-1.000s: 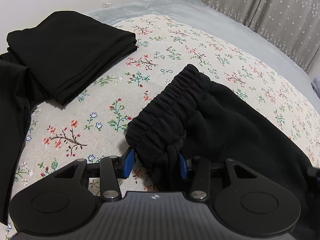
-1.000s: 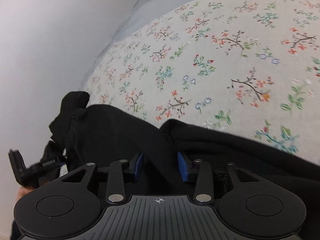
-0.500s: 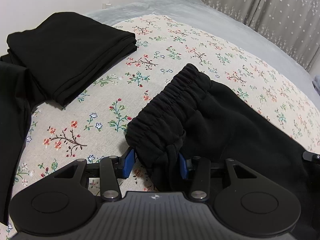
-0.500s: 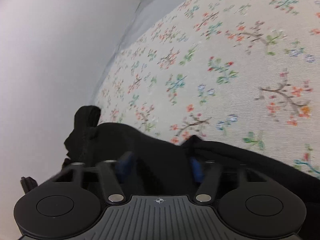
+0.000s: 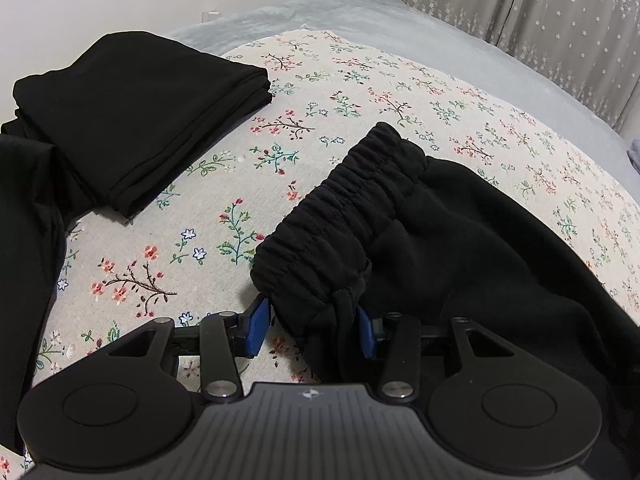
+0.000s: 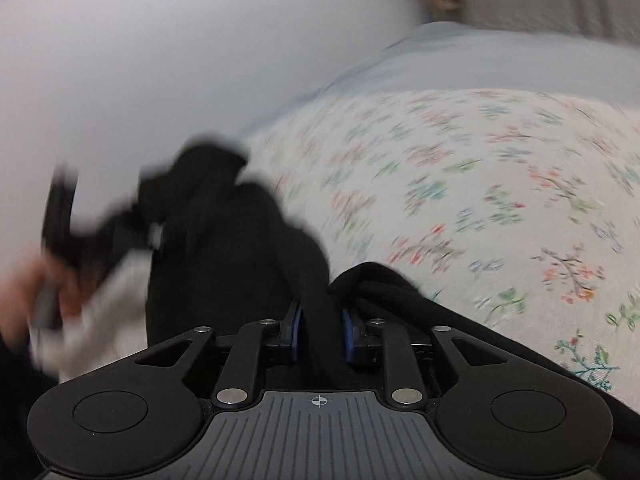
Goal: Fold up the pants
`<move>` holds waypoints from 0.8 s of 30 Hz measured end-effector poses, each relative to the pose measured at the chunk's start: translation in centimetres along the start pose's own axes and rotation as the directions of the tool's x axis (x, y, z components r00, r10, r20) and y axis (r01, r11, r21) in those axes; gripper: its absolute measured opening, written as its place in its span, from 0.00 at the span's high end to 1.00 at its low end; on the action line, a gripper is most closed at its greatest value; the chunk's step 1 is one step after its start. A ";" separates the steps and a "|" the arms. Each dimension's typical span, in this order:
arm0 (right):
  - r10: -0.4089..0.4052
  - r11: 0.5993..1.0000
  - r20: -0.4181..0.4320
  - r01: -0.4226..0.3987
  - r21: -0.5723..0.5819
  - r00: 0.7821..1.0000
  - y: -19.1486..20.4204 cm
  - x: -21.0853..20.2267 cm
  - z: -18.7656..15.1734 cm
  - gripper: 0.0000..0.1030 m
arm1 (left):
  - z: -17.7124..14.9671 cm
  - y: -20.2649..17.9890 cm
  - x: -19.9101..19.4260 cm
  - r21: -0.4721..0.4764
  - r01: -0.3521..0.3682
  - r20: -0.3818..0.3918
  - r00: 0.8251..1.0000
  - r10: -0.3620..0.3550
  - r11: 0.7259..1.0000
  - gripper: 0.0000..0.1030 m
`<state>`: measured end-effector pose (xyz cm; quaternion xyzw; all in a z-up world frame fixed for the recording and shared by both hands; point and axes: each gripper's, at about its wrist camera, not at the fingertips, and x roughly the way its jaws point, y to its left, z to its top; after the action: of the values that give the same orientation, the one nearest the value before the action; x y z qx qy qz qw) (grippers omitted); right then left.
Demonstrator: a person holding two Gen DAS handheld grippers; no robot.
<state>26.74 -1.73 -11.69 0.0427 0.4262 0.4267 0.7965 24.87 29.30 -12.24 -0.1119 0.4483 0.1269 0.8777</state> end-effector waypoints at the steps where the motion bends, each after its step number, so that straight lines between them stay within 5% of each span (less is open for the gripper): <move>1: 0.017 1.000 0.004 -0.017 0.010 1.000 -0.1 0.0 -0.1 0.64 | 0.0 0.0 0.0 -0.001 0.000 0.000 1.000 0.000 1.000 0.39; 3: 0.086 0.992 0.044 -0.089 0.091 0.995 -1.2 -0.3 -0.1 0.45 | -0.1 0.0 0.0 0.000 0.002 0.001 1.000 -0.002 1.000 0.39; 5: 0.146 0.967 0.099 -0.163 0.196 0.984 -2.7 -0.3 0.4 0.37 | -0.1 0.1 0.0 0.001 0.005 0.002 1.000 -0.005 1.000 0.39; 8: 0.185 0.903 0.164 -0.233 0.362 0.969 -5.4 0.4 0.9 0.37 | -0.1 0.1 -0.1 -0.002 0.009 -0.001 1.000 -0.009 1.000 0.39; 12: 0.208 0.729 0.312 -0.359 0.583 0.927 -9.2 0.5 0.0 0.37 | -0.1 0.2 -0.1 -0.006 0.013 -0.003 1.000 -0.013 1.000 0.39; 20: 0.106 0.556 0.470 -0.444 0.703 0.876 -11.8 0.8 -1.6 0.38 | -0.9 -0.1 -0.5 0.043 -0.002 0.012 1.000 0.001 0.999 0.43; 22: 0.115 0.567 0.422 -0.408 0.716 0.899 -12.1 1.5 -0.8 0.38 | -1.2 -0.2 -0.7 0.073 -0.011 0.017 1.000 0.009 0.997 0.45; 24: 0.113 0.656 0.258 -0.267 0.706 0.959 -11.1 2.7 0.8 0.42 | -1.5 -0.3 -0.9 0.093 -0.013 0.022 1.000 0.011 0.996 0.47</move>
<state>35.21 -6.62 -17.69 0.4442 0.4759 0.2944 0.6997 23.28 28.47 -12.38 -0.0670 0.4447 0.1123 0.8861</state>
